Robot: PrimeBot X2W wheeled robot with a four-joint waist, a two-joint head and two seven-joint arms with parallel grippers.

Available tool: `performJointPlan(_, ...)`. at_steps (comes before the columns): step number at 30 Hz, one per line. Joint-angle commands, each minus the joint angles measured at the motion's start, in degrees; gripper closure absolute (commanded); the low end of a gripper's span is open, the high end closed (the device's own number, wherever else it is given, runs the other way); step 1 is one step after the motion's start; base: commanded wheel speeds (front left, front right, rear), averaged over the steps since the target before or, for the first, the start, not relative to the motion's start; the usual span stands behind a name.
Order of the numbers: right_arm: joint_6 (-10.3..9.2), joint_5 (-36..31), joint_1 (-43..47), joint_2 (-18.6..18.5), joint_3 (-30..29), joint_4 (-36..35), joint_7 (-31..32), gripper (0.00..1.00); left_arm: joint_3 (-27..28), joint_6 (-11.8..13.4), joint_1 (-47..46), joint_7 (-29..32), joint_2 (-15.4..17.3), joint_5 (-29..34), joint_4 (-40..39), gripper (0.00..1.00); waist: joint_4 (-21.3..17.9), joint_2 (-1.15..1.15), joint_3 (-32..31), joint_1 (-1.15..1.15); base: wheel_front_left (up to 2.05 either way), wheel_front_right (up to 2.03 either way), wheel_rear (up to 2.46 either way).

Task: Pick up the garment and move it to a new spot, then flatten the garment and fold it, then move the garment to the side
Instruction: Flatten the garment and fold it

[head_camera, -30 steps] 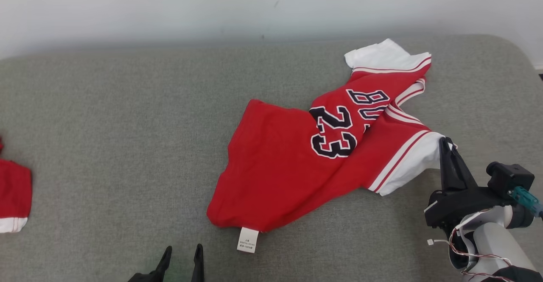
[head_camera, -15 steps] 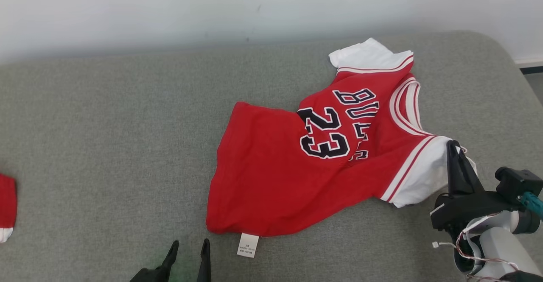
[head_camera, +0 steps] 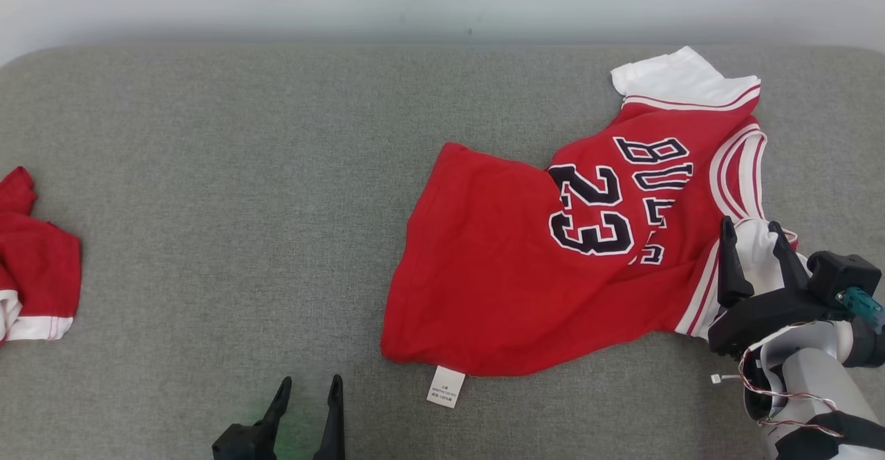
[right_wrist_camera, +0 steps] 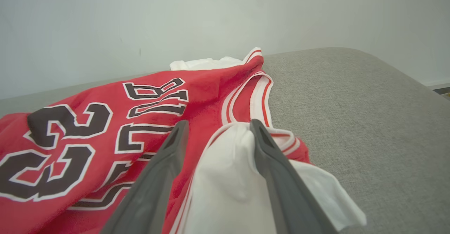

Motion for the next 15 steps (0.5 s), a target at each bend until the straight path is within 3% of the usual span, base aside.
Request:
performJointPlan(1, -0.15, -0.8, 0.5, 0.8, -1.0, -0.3, 0.0, 0.00, 0.3, 0.1, 0.8, -0.2, 0.0, -0.3, 0.0, 0.00, 0.1, -0.01, -1.0, 0.00, 0.00, 0.00, 0.00)
performJointPlan(15, -0.15, -4.8, 13.8, 5.5, -5.3, -10.1, 0.0, 0.00, 4.6, -0.4, 5.6, -0.2, 0.0, 1.8, -0.6, 0.00, -4.9, -0.01, -10.7, 0.00, 0.00, 0.00, 0.00)
